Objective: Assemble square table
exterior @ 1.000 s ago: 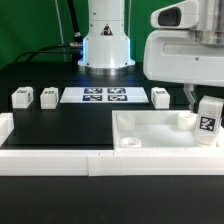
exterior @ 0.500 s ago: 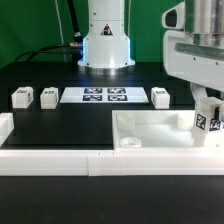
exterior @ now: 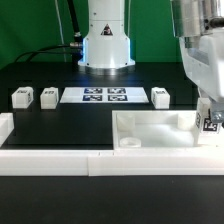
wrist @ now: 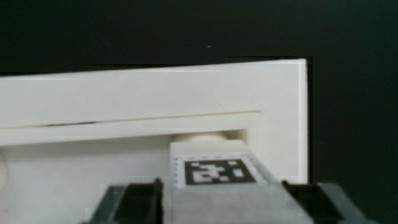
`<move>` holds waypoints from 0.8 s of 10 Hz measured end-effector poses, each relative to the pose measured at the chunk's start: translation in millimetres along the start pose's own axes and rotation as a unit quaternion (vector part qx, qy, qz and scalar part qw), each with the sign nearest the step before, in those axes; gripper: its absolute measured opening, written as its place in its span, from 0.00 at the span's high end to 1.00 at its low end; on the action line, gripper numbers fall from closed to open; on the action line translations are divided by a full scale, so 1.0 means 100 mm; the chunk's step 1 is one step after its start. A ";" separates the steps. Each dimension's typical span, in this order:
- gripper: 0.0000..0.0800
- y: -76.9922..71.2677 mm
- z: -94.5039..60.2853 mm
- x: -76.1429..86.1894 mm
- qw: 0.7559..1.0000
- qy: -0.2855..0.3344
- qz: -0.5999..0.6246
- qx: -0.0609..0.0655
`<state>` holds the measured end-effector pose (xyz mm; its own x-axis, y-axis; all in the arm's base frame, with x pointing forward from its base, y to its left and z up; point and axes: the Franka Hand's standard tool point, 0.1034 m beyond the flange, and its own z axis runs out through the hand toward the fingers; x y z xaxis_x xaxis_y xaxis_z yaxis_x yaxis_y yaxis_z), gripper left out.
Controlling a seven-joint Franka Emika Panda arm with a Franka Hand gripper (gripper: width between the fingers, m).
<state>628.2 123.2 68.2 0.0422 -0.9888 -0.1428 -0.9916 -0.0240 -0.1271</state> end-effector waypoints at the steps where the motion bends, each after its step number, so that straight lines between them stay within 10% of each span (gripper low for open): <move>1: 0.40 0.00 0.00 0.01 0.992 0.001 -0.123 -0.001; 2: 0.24 0.00 0.00 0.02 0.977 0.001 -0.214 -0.001; 5: 0.19 0.00 0.01 0.02 0.960 0.001 -0.279 -0.001; 8: 0.19 -0.06 -0.03 0.04 0.844 0.006 -0.537 -0.018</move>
Offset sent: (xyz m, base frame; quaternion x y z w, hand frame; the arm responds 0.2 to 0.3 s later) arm 0.0000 0.0000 0.0000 0.0000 0.0000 -0.1938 0.9810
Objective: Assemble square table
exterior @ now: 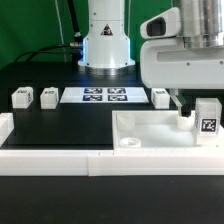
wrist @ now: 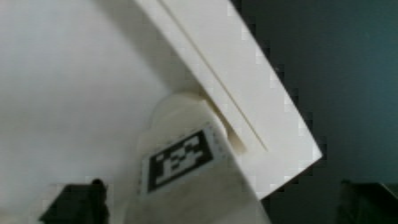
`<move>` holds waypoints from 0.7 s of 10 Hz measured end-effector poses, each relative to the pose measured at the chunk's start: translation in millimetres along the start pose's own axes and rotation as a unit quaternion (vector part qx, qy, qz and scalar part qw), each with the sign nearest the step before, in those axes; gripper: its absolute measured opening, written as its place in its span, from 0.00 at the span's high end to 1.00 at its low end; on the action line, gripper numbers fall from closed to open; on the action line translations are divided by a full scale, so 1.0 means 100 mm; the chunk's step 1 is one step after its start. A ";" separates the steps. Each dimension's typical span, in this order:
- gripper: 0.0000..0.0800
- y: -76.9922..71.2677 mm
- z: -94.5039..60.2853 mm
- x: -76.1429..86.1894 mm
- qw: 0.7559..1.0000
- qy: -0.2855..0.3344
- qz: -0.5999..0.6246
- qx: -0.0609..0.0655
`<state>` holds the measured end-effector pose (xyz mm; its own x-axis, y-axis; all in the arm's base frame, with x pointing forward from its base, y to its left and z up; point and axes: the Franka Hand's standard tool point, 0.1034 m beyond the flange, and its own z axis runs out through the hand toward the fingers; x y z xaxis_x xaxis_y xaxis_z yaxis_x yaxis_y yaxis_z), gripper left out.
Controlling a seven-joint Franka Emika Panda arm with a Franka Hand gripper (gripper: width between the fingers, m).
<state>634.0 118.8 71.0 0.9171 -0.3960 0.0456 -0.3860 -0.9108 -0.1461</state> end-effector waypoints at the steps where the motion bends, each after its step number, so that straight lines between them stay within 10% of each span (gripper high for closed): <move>1: 0.19 0.01 0.01 0.02 0.998 -0.001 -0.067 0.000; 3: 0.19 0.01 0.01 0.01 0.999 -0.001 -0.051 0.000; 5: 0.51 0.01 0.01 0.01 0.999 -0.001 -0.040 0.001; 7: 0.63 0.05 0.02 0.02 0.999 -0.003 0.047 -0.003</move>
Offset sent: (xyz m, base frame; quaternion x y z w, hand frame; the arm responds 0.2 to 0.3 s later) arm 0.0000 0.0000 0.0000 0.0000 0.0000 0.0000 1.0000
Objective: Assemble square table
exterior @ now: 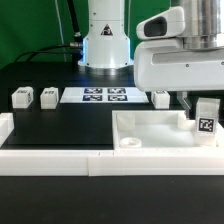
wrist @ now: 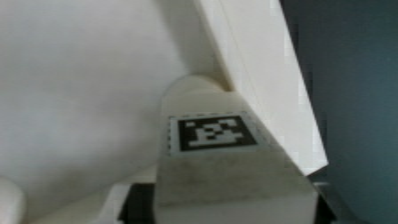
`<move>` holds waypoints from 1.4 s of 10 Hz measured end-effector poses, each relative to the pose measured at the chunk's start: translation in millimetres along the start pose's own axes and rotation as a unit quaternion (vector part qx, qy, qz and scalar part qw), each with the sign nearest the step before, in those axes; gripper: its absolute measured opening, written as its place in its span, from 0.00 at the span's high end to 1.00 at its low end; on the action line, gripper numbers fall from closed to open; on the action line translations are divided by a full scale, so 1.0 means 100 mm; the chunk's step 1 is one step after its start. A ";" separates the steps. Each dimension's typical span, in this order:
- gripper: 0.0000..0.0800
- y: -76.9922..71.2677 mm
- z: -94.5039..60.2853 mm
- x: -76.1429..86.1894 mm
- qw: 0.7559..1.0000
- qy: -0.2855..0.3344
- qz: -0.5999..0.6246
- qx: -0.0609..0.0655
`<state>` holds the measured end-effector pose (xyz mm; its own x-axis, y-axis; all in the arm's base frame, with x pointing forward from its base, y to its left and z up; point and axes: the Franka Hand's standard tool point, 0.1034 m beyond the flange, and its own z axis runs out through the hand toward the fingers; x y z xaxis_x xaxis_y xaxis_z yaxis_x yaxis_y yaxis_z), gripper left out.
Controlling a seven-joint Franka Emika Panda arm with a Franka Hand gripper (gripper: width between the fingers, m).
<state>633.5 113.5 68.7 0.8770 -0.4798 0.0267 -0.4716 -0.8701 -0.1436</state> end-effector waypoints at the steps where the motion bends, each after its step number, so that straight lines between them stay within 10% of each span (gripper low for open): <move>1: 0.63 0.01 0.00 0.00 0.998 0.001 0.064 -0.003; 7: 0.63 -0.01 0.01 -0.04 0.836 -0.010 0.549 0.019; 10: 0.34 -0.01 0.02 -0.04 0.860 -0.008 0.509 0.018; 12: 0.22 -0.01 0.04 -0.08 0.950 -0.008 0.310 0.013; 14: 0.19 0.00 0.04 -0.07 0.959 -0.006 0.284 0.013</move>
Offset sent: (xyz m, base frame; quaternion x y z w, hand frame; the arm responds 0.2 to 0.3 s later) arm -0.0015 0.0145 -0.0047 0.0259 0.0244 0.5961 0.8021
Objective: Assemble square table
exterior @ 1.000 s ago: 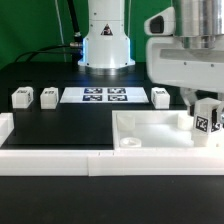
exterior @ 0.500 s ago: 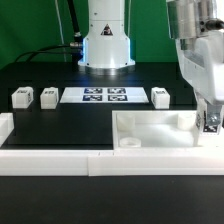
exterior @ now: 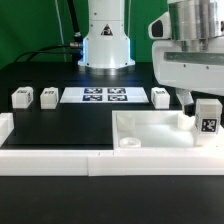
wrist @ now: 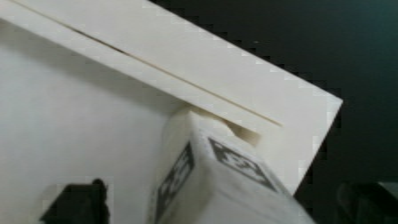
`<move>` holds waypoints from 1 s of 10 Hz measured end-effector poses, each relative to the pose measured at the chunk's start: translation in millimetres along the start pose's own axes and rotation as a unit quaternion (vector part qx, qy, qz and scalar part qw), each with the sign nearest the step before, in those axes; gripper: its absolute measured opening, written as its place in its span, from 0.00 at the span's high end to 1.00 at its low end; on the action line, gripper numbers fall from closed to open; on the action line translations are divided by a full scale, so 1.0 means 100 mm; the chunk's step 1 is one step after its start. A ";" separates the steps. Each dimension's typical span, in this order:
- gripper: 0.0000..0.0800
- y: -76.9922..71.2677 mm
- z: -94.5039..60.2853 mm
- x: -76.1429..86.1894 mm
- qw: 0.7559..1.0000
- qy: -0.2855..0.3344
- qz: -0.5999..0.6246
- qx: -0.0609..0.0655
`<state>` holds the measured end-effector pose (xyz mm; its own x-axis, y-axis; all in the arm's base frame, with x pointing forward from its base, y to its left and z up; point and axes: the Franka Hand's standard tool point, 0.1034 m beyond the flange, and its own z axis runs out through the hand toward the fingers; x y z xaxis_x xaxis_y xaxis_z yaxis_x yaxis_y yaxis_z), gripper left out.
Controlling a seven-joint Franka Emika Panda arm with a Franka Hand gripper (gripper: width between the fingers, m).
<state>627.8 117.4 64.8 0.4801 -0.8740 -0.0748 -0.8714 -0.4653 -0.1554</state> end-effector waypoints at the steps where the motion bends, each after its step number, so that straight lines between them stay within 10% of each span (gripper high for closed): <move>1: 0.19 0.00 0.00 0.00 0.999 0.001 -0.046 0.000; 4: 0.19 -0.03 -0.05 -0.01 0.944 0.007 -0.328 -0.037; 10: 0.64 -0.03 -0.04 0.04 0.951 0.020 -0.306 -0.028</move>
Offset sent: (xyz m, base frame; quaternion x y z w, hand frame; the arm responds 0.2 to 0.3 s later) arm 0.0108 0.0136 0.0100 -0.0468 -0.0396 -0.4982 0.8649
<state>632.1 115.1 69.1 0.8957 -0.4416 0.0512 -0.4349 -0.8943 -0.1051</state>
